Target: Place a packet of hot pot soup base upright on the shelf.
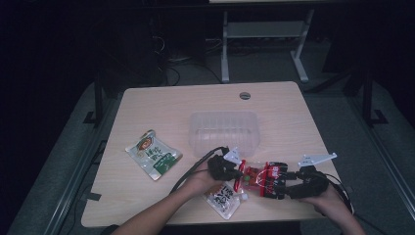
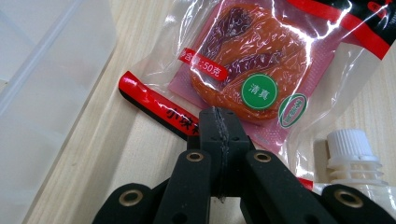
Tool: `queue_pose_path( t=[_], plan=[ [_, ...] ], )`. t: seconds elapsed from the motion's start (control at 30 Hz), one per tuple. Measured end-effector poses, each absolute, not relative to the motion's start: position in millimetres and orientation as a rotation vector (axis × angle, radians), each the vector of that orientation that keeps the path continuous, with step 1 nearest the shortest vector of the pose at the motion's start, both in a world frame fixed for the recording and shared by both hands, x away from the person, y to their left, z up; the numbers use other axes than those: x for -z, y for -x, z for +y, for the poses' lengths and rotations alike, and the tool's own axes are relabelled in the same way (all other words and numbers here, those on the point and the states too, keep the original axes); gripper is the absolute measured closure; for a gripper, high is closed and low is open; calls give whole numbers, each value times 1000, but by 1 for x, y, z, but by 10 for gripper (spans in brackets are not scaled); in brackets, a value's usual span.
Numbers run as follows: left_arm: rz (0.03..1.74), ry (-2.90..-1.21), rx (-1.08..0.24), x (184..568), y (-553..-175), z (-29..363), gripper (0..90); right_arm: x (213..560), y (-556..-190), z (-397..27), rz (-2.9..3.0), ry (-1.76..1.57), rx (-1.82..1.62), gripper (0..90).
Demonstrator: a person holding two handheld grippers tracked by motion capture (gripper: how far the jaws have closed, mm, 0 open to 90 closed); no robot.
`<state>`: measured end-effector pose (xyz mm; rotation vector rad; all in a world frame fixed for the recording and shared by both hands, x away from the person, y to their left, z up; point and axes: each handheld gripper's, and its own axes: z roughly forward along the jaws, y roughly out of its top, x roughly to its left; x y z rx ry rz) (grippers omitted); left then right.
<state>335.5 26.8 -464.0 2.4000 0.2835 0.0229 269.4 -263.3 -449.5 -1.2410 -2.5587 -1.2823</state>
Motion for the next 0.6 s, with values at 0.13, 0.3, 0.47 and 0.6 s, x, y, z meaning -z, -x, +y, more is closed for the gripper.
queue_pose_path(
  t=[0.13, 0.3, 0.47, 0.6],
  plan=[
    [284, -2398, -23, 464, -336, 27, 899, 450, -272, -260, -2551, 1223, 1302, 281],
    [286, -2399, -23, 464, -336, 27, 899, 447, -274, -251, -2573, 1195, 1319, 382],
    [295, -2396, -14, 464, -336, 27, 899, 444, -275, -248, -2585, 1183, 1353, 501],
    [297, -2395, -12, 464, -336, 28, 899, 443, -277, -250, -2578, 1191, 1367, 586]
  ],
)
